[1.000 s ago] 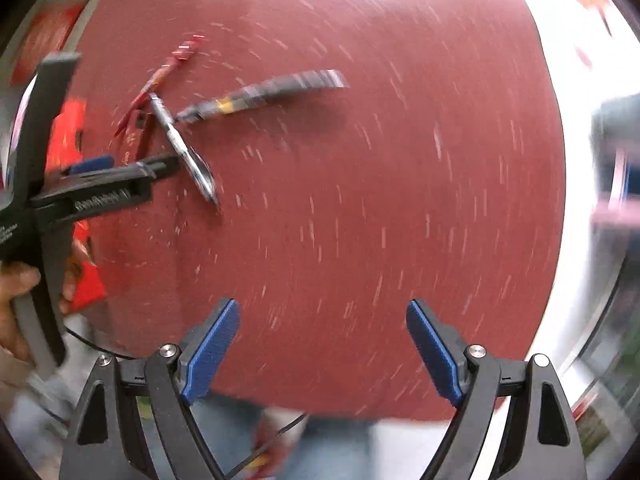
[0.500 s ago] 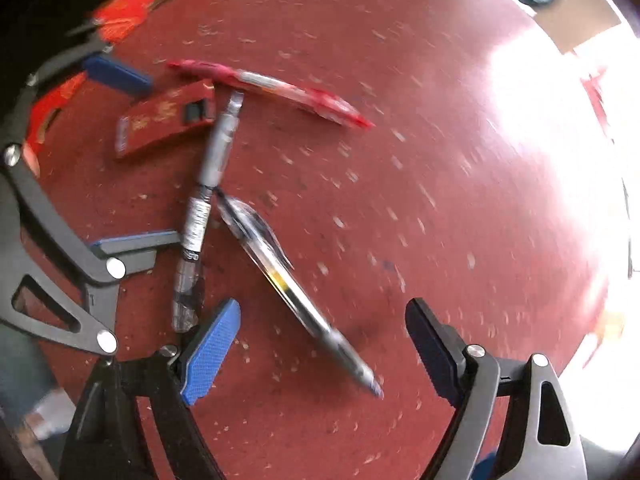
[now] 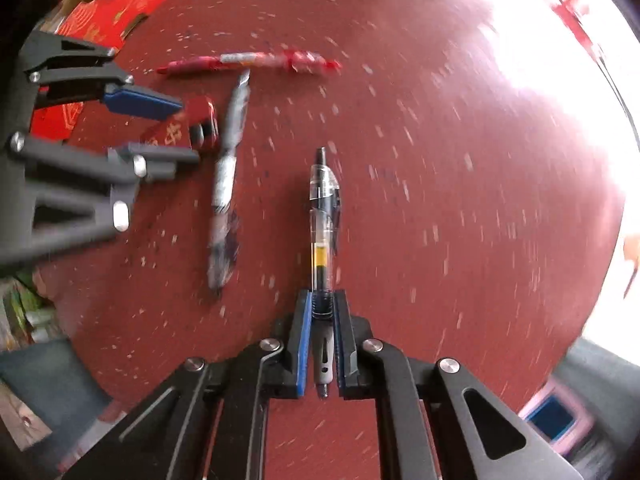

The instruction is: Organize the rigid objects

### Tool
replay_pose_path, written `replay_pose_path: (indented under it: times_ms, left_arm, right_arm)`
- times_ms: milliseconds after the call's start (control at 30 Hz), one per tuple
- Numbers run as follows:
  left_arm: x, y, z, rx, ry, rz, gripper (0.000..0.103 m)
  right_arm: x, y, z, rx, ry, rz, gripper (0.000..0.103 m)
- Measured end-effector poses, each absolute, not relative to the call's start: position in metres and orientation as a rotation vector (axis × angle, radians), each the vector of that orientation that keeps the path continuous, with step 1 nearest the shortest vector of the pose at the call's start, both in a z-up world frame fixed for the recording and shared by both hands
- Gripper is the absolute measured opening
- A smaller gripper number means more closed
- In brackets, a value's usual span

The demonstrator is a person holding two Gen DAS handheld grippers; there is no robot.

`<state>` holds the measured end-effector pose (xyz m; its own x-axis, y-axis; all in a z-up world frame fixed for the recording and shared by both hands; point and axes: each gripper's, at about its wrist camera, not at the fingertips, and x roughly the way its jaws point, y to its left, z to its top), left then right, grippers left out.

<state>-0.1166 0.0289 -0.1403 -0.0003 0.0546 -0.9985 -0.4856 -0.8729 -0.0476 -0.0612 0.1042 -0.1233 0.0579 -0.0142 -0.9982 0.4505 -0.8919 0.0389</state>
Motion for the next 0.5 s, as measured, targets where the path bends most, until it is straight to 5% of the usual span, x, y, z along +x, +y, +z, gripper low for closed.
replay_pose_path:
  times_ms: [133, 433, 467, 500]
  left_arm:
    - [-0.112, 0.011, -0.132, -1.963, 0.287, 1.926, 0.038]
    - [-0.071, 0.001, -0.096, -1.924, 0.264, 1.916, 0.037]
    - [-0.068, -0.001, -0.092, -1.921, 0.255, 1.919, 0.035]
    - [-0.065, -0.002, -0.09, -1.92, 0.246, 1.918, 0.022]
  right_arm:
    - [-0.037, 0.123, -0.109, 2.103, 0.17, -1.979, 0.011]
    - [0.017, 0.146, -0.089, 2.187, -0.324, -1.995, 0.011]
    - [0.023, 0.15, -0.091, 2.192, -0.343, -1.992, 0.011]
    - [0.028, 0.15, -0.09, 2.2, -0.359, -1.99, 0.011]
